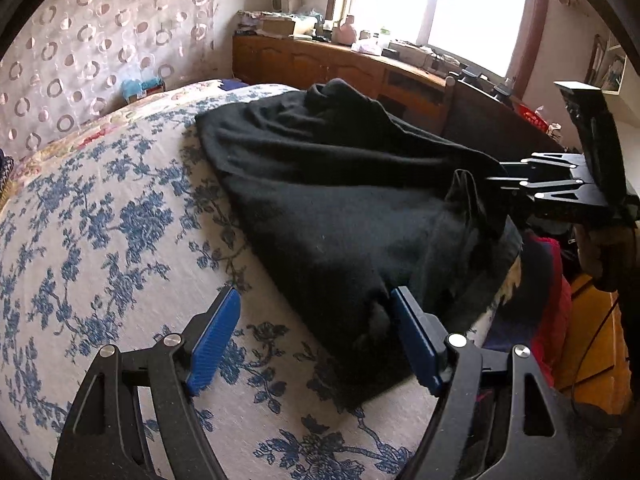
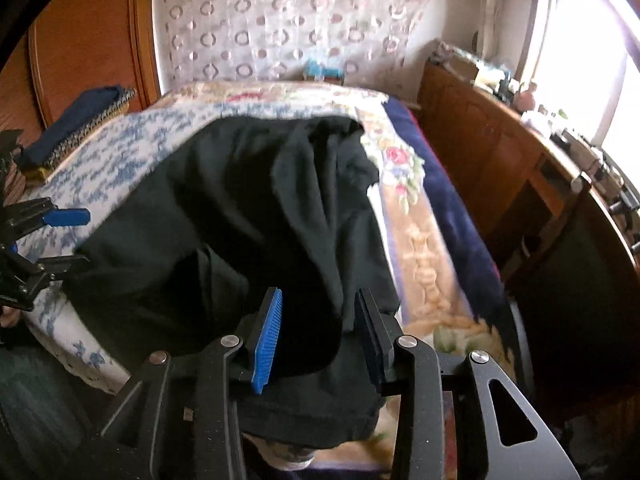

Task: Fold small clothes

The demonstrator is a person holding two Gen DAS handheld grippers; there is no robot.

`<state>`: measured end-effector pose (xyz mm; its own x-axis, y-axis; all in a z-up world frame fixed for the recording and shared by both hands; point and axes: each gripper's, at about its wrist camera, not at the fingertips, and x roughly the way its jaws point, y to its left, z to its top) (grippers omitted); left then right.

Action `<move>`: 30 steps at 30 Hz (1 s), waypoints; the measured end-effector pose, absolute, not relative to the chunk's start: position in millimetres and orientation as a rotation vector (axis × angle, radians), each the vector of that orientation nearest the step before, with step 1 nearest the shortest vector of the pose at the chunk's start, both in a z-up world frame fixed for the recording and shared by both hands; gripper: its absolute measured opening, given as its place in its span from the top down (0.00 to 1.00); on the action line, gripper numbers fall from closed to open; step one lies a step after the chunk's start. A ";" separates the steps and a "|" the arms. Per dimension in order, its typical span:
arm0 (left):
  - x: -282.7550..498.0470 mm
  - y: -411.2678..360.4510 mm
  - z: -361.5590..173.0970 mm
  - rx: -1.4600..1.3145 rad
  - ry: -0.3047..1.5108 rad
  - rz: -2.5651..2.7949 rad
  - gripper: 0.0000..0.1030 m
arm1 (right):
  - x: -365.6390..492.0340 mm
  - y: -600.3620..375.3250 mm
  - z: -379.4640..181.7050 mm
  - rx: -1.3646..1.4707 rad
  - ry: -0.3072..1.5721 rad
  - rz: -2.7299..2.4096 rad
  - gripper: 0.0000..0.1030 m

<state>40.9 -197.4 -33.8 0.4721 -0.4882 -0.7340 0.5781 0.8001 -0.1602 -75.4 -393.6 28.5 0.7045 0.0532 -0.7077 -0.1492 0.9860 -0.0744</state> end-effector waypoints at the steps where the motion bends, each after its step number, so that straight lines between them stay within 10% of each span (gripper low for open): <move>1: 41.0 -197.1 -34.5 0.114 0.863 -0.656 0.24 | -74.0 -396.3 28.2 -0.124 0.799 0.123 0.63; 3: 41.1 -196.3 -35.9 0.111 0.869 -0.655 0.24 | -72.1 -399.6 30.6 -0.114 0.809 0.163 0.94; 11: 38.1 -195.2 -39.6 0.101 0.900 -0.681 0.24 | -73.5 -409.0 66.3 -0.260 0.800 0.116 0.98; 17: 37.1 -198.2 -39.3 0.106 0.907 -0.695 0.27 | -66.1 -413.7 62.0 -0.312 0.836 0.043 0.95; 22: 34.3 -201.6 -38.4 0.097 0.917 -0.728 0.45 | -60.5 -409.3 55.9 -0.261 0.827 0.038 0.65; 30: 29.6 -203.7 -37.5 0.094 0.929 -0.761 0.68 | -59.0 -381.3 52.5 -0.192 0.708 0.157 0.63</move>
